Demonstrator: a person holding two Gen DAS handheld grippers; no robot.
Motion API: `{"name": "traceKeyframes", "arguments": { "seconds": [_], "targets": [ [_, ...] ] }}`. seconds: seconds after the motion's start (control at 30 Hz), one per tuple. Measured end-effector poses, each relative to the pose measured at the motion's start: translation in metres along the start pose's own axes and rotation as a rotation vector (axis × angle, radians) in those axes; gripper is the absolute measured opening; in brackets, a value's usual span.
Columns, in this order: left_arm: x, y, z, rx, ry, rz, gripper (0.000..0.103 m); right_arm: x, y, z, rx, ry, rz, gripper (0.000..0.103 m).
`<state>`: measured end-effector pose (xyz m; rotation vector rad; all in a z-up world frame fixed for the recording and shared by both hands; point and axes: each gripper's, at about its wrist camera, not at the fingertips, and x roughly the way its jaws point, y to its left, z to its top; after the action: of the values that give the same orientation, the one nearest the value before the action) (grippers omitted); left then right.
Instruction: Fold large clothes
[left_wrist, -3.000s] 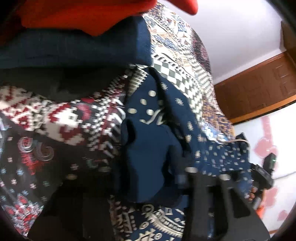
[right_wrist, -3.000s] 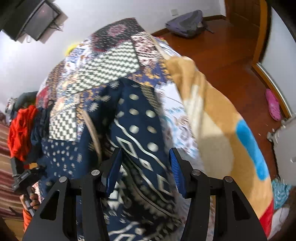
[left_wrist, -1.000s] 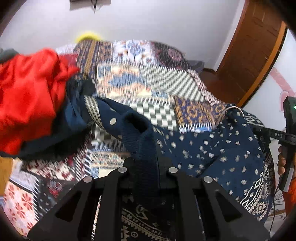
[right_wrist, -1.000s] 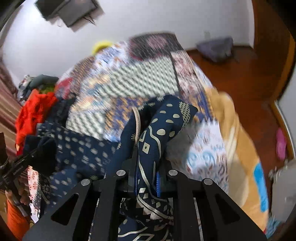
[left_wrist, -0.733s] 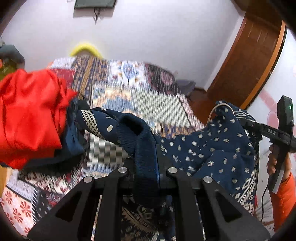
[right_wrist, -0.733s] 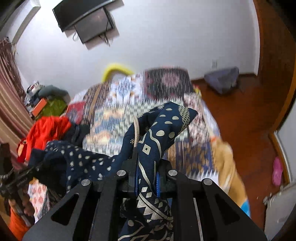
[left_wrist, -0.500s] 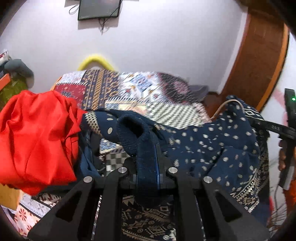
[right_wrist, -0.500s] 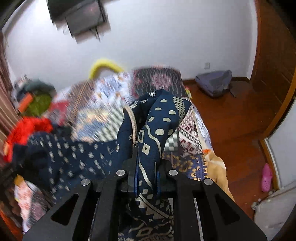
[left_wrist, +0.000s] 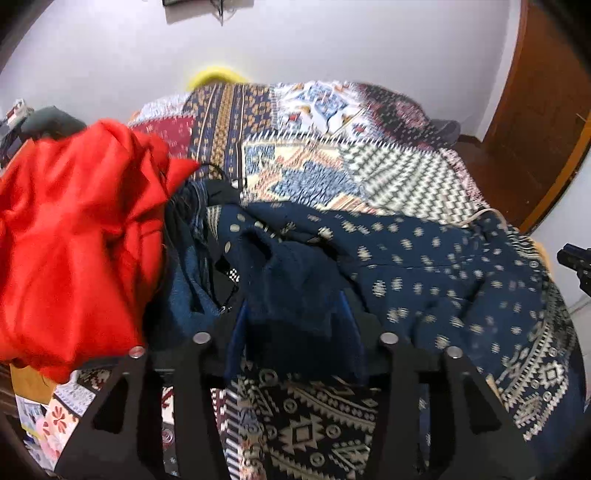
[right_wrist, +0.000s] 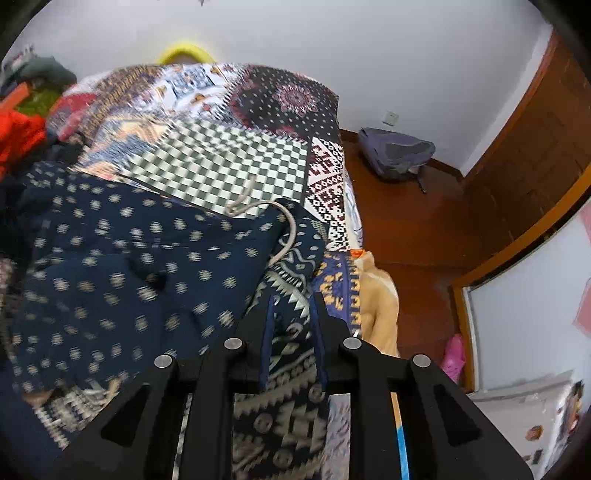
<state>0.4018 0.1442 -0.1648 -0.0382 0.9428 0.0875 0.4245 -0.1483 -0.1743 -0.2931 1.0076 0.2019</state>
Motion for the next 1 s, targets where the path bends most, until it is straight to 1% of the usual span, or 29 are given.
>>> {"name": "traceKeyframes", "arguments": {
  "seconds": [0.03,0.1,0.2,0.27,0.3,0.33,0.37,0.4,0.43,0.5,0.6,0.73,0.83,0.9,0.97,1.0],
  "targets": [
    [-0.009,-0.002,-0.001,0.008,-0.011,0.001,0.052,-0.006,0.000,-0.004,0.010,-0.002,0.019,0.022],
    [-0.029,-0.005,-0.003,0.025,-0.038,-0.002,0.053,-0.026,-0.002,-0.011,0.028,-0.022,0.067,0.024],
    [-0.061,-0.009,-0.009,0.047,-0.073,-0.016,0.055,-0.052,-0.001,-0.019,0.030,-0.061,0.087,0.025],
    [-0.077,-0.012,-0.012,0.058,-0.092,-0.019,0.057,-0.070,-0.002,-0.026,0.040,-0.089,0.100,0.029],
    [-0.086,-0.013,-0.015,0.065,-0.105,-0.023,0.058,-0.078,-0.003,-0.029,0.049,-0.101,0.108,0.039],
    [-0.094,-0.014,-0.018,0.071,-0.118,-0.028,0.059,-0.081,-0.003,-0.030,0.059,-0.111,0.115,0.051],
    [-0.104,-0.015,-0.021,0.080,-0.131,-0.033,0.062,-0.093,-0.004,-0.036,0.078,-0.131,0.124,0.056],
    [-0.113,-0.016,-0.025,0.088,-0.141,-0.033,0.065,-0.099,-0.005,-0.040,0.091,-0.148,0.128,0.063],
    [-0.119,-0.017,-0.027,0.094,-0.149,-0.030,0.068,-0.104,-0.005,-0.043,0.100,-0.162,0.130,0.065],
    [-0.133,-0.017,-0.035,0.104,-0.163,-0.027,0.072,-0.118,-0.006,-0.053,0.111,-0.185,0.133,0.065],
    [-0.150,-0.018,-0.048,0.114,-0.176,-0.058,0.072,-0.131,-0.005,-0.065,0.107,-0.190,0.149,0.066],
    [-0.162,-0.015,-0.071,0.108,-0.156,-0.088,0.072,-0.141,-0.004,-0.082,0.094,-0.198,0.141,0.066],
    [-0.161,-0.010,-0.091,0.101,-0.115,-0.123,0.072,-0.143,-0.005,-0.099,0.095,-0.191,0.143,0.066],
    [-0.155,-0.006,-0.107,0.096,-0.076,-0.116,0.072,-0.139,-0.007,-0.111,0.109,-0.176,0.152,0.066],
    [-0.148,-0.002,-0.123,0.089,-0.036,-0.127,0.072,-0.134,-0.008,-0.123,0.116,-0.146,0.175,0.066],
    [-0.141,0.000,-0.133,0.081,0.000,-0.153,0.072,-0.129,-0.008,-0.129,0.116,-0.124,0.186,0.066]
  ]
}}
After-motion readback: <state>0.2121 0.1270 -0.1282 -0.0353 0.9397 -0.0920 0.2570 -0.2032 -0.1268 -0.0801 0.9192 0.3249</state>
